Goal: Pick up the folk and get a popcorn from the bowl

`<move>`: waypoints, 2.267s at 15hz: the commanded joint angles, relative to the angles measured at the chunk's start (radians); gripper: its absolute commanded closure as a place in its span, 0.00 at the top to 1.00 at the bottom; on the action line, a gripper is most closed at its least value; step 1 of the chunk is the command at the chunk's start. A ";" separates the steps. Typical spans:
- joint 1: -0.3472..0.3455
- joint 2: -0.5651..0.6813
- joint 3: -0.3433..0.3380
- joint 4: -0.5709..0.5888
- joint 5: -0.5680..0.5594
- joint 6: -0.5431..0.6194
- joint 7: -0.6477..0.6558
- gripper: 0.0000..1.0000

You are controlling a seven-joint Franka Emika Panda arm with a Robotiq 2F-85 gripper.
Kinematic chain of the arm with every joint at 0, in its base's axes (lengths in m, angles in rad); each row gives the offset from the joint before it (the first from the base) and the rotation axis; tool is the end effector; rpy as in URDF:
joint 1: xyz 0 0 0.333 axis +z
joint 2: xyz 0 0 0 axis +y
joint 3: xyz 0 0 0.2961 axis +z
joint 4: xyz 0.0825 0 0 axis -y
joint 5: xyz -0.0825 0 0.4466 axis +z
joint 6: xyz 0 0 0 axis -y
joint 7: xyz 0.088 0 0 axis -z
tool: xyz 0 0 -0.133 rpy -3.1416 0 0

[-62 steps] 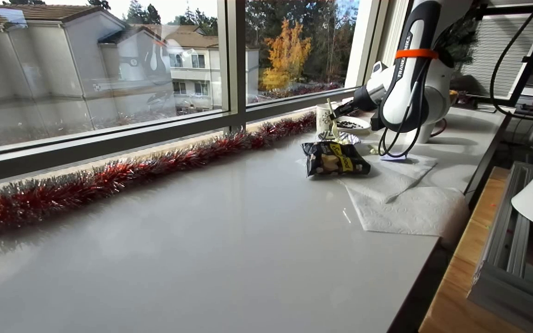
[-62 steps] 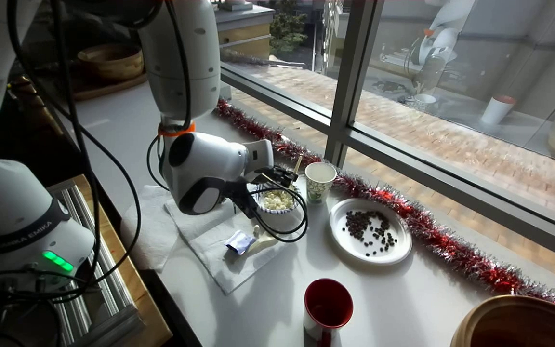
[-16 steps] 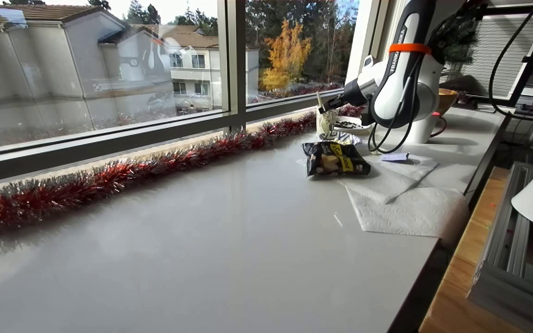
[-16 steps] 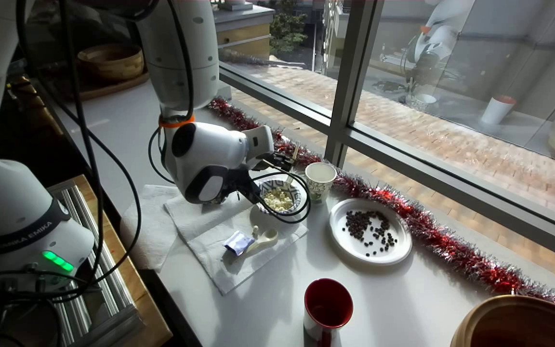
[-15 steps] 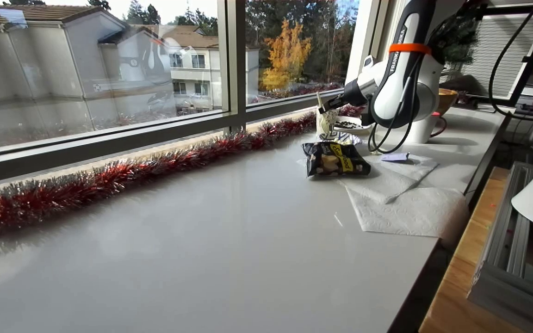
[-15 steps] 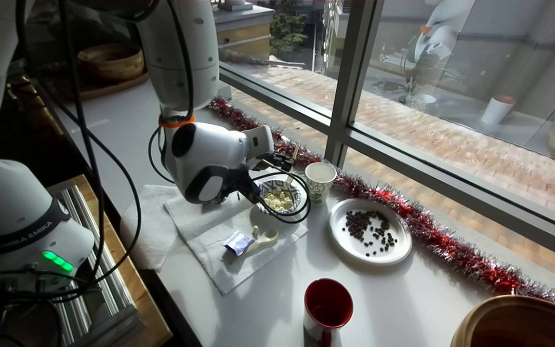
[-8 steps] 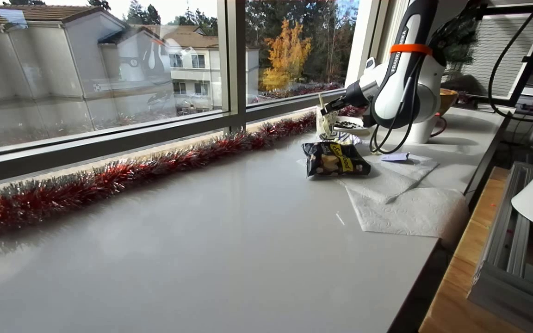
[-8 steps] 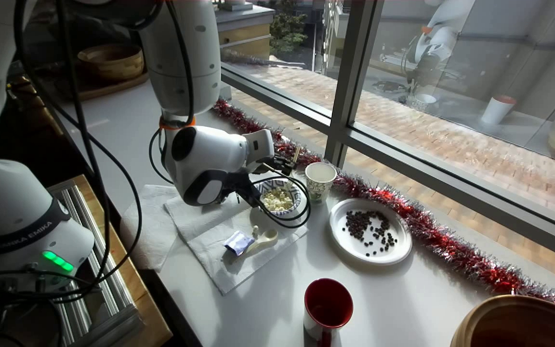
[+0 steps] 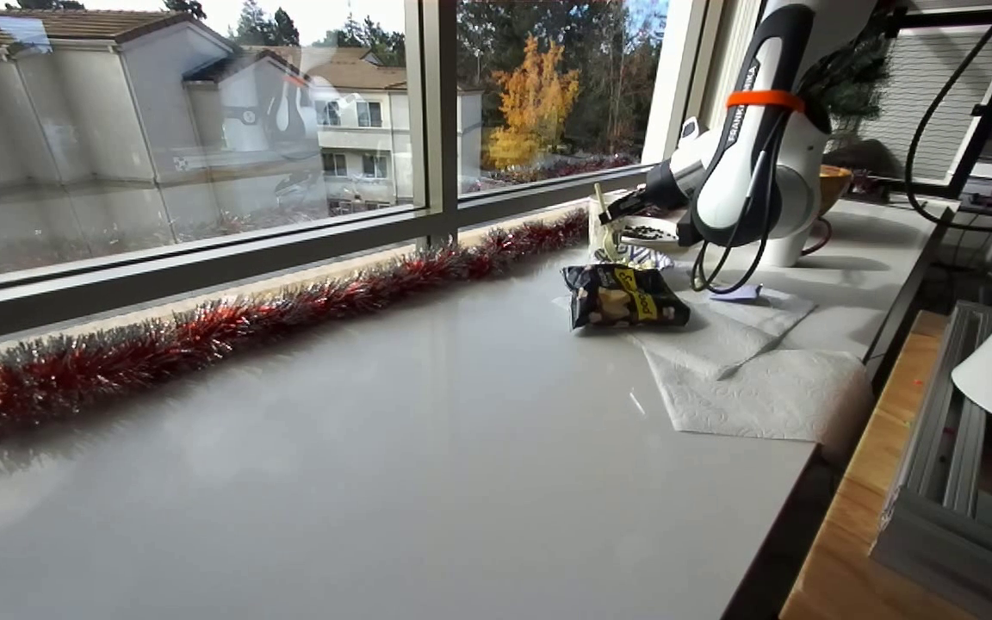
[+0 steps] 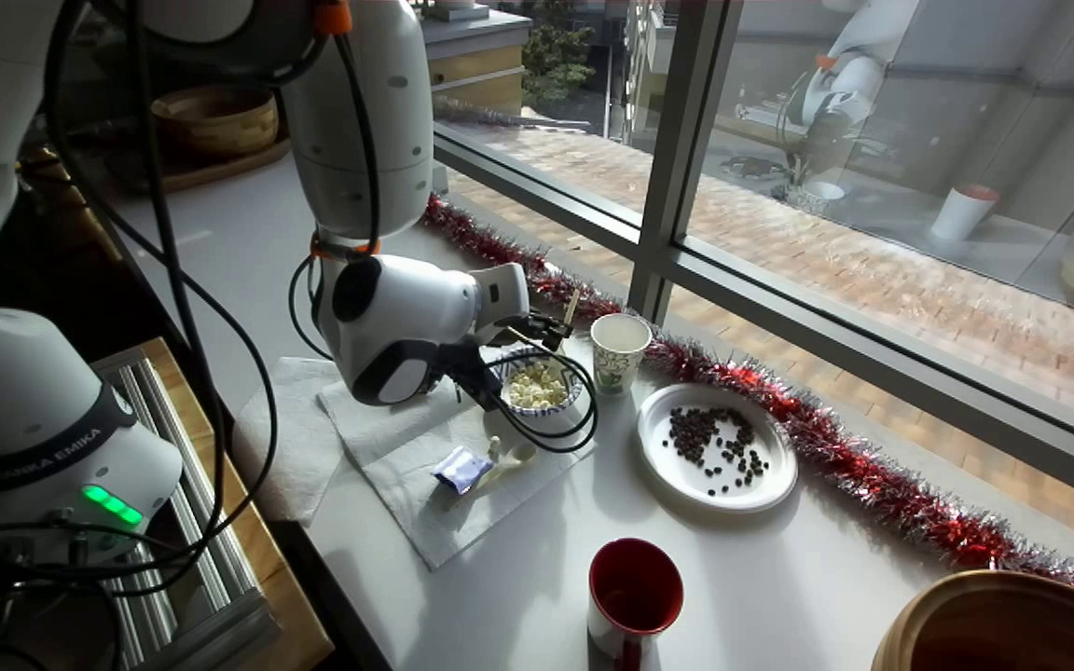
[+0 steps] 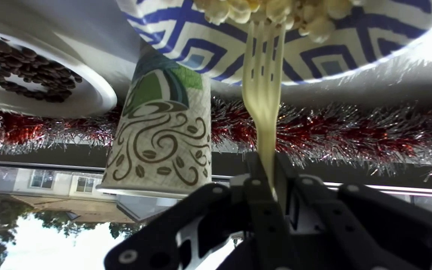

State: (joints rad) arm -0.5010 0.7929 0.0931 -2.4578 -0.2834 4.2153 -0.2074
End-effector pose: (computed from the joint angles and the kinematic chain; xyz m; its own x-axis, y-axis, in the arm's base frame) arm 0.4407 -0.1339 0.0309 0.5506 0.0455 0.8335 -0.0388 -0.9960 0.0800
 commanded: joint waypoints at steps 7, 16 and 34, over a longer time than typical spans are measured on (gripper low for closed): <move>-0.086 0.049 0.080 0.037 -0.006 0.022 -0.081 0.03; -0.132 0.079 0.118 0.046 -0.010 0.021 -0.142 0.03; -0.338 0.099 0.290 0.023 -0.069 0.022 -0.264 0.03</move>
State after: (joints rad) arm -0.7868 0.8664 0.3497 -2.4300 -0.3128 4.2153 -0.4276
